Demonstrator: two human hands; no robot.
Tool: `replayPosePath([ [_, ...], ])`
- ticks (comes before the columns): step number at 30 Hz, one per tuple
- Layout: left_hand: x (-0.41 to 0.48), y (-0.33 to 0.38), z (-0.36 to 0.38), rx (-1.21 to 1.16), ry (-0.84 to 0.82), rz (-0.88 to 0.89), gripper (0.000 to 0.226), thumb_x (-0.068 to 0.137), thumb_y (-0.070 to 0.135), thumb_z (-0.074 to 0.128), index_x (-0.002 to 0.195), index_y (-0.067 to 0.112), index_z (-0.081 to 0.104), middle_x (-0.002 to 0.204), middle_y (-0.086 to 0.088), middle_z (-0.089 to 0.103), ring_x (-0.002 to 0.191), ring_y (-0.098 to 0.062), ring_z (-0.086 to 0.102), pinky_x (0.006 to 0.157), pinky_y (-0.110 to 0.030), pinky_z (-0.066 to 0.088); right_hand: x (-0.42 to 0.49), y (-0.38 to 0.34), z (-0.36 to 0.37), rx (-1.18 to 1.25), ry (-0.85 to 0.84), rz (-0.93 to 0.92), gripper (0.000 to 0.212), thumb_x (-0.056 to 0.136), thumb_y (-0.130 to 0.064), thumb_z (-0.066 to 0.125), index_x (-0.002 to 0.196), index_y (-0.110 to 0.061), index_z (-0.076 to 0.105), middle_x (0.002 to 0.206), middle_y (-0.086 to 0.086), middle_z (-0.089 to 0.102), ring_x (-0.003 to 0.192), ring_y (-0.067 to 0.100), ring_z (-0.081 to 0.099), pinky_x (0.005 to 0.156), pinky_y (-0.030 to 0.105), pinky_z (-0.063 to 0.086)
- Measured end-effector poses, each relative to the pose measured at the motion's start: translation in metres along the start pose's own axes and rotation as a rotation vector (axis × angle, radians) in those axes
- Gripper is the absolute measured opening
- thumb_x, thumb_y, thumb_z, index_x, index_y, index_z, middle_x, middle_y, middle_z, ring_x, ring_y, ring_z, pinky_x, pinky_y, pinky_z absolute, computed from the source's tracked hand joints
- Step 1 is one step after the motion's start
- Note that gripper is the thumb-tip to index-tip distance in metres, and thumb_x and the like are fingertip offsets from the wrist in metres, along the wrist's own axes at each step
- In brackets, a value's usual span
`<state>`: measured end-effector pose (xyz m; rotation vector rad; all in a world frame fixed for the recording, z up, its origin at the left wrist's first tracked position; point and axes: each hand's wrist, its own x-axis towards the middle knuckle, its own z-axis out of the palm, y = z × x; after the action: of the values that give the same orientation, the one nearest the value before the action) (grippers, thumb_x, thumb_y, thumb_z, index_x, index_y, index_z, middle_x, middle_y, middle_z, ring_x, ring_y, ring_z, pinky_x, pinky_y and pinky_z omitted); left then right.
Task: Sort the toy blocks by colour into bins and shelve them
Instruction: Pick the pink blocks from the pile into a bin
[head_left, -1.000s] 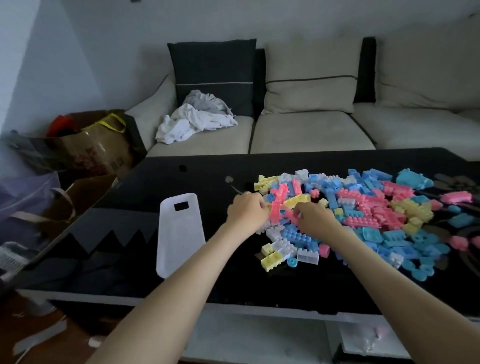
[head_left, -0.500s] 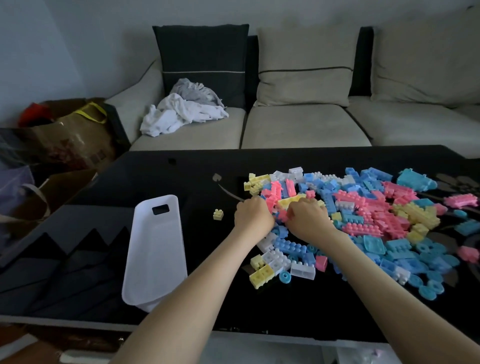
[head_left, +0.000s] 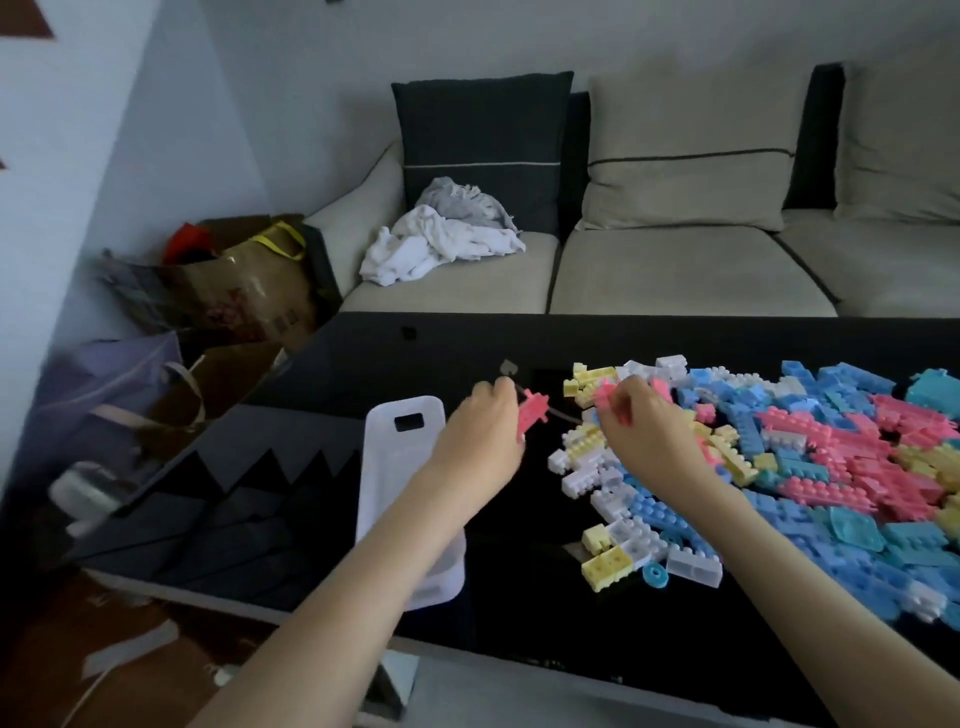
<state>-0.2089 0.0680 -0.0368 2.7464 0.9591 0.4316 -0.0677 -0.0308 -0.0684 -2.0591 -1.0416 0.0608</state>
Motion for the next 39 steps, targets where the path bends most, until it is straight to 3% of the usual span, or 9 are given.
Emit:
replayPosePath([
  [3, -0.018, -0.042, -0.036, 0.143, 0.034, -0.068, 0.027, 0.092, 0.016, 0.057, 0.117, 0.011, 0.047, 0.115, -0.008, 0.051, 0.101, -0.023, 0.055, 0.078, -0.032, 0.046, -0.013, -0.047, 0.023, 0.176, -0.088, -0.013, 0.019, 0.096, -0.031, 0.049, 0.089, -0.014, 0.052, 0.075, 0.0, 0.058, 0.061, 0.006, 0.051, 0.05, 0.013, 0.036],
  [7, -0.044, -0.08, -0.043, 0.288, -0.133, -0.202, 0.026, 0.094, 0.018, 0.053, 0.118, 0.011, 0.049, 0.118, -0.008, 0.054, 0.105, -0.024, 0.054, 0.083, -0.033, 0.049, -0.038, -0.093, 0.061, 0.347, -0.269, -0.113, 0.018, 0.094, -0.035, 0.051, 0.094, -0.018, 0.056, 0.087, 0.002, 0.064, 0.077, 0.007, 0.059, 0.067, 0.021, 0.048],
  [12, -0.056, -0.084, -0.032, 0.41, -0.41, -0.195, 0.028, 0.094, 0.018, 0.043, 0.121, 0.016, 0.048, 0.121, -0.007, 0.05, 0.115, -0.028, 0.04, 0.09, -0.037, 0.036, -0.051, -0.097, 0.092, -0.179, -0.329, -0.36, 0.033, 0.096, -0.045, 0.04, 0.111, -0.021, 0.057, 0.113, -0.006, 0.055, 0.112, 0.015, 0.042, 0.096, 0.031, 0.022],
  [15, -0.043, -0.067, -0.042, 0.611, -0.446, -0.106, 0.04, 0.089, 0.007, 0.04, 0.126, 0.02, 0.046, 0.129, -0.006, 0.041, 0.124, -0.028, 0.031, 0.096, -0.04, 0.027, -0.043, -0.08, 0.071, -0.146, -0.224, -0.403, 0.035, 0.096, -0.042, 0.041, 0.126, -0.027, 0.05, 0.125, -0.006, 0.043, 0.118, 0.014, 0.035, 0.099, 0.033, 0.022],
  [19, -0.012, -0.023, -0.029, 0.539, -0.27, 0.065, 0.039, 0.09, 0.006, 0.043, 0.124, 0.025, 0.047, 0.125, 0.0, 0.045, 0.119, -0.024, 0.036, 0.087, -0.036, 0.027, -0.019, -0.034, 0.03, -0.17, -0.166, -0.239, 0.039, 0.097, -0.035, 0.044, 0.134, -0.024, 0.042, 0.132, -0.002, 0.041, 0.124, 0.019, 0.034, 0.103, 0.038, 0.028],
  [23, 0.025, 0.025, 0.015, 0.267, -0.4, 0.187, 0.046, 0.096, 0.021, 0.04, 0.138, 0.039, 0.037, 0.136, 0.003, 0.048, 0.124, -0.023, 0.037, 0.089, -0.039, 0.024, 0.0, 0.03, -0.011, -0.417, -0.164, 0.045, 0.048, 0.095, -0.026, 0.045, 0.138, -0.01, 0.033, 0.139, 0.01, 0.039, 0.129, 0.031, 0.034, 0.103, 0.042, 0.033],
  [26, 0.055, 0.05, 0.044, 0.186, -0.373, 0.191, 0.055, 0.098, 0.015, 0.039, 0.146, 0.04, 0.027, 0.147, 0.001, 0.039, 0.13, -0.024, 0.035, 0.099, -0.042, 0.024, 0.007, 0.063, -0.034, -0.572, -0.26, 0.222, 0.045, 0.093, -0.027, 0.048, 0.134, -0.01, 0.037, 0.137, 0.011, 0.04, 0.128, 0.032, 0.035, 0.101, 0.045, 0.034],
  [30, 0.083, 0.07, 0.068, 0.152, -0.298, 0.166, 0.054, 0.095, 0.009, 0.04, 0.143, 0.034, 0.035, 0.142, -0.002, 0.044, 0.128, -0.026, 0.039, 0.103, -0.045, 0.022, 0.011, 0.087, -0.045, -0.649, -0.418, 0.077, 0.03, 0.091, -0.022, 0.053, 0.12, -0.016, 0.048, 0.129, 0.007, 0.042, 0.121, 0.029, 0.041, 0.099, 0.045, 0.041],
  [39, 0.099, 0.085, 0.106, 0.268, -0.078, 0.238, 0.018, 0.095, 0.02, 0.046, 0.104, 0.026, 0.061, 0.114, -0.001, 0.058, 0.12, -0.026, 0.043, 0.103, -0.045, 0.023, 0.014, 0.098, -0.065, -0.356, -0.162, 0.034, 0.015, 0.095, -0.01, 0.043, 0.101, -0.011, 0.057, 0.101, 0.002, 0.058, 0.081, 0.013, 0.058, 0.072, 0.025, 0.052],
])
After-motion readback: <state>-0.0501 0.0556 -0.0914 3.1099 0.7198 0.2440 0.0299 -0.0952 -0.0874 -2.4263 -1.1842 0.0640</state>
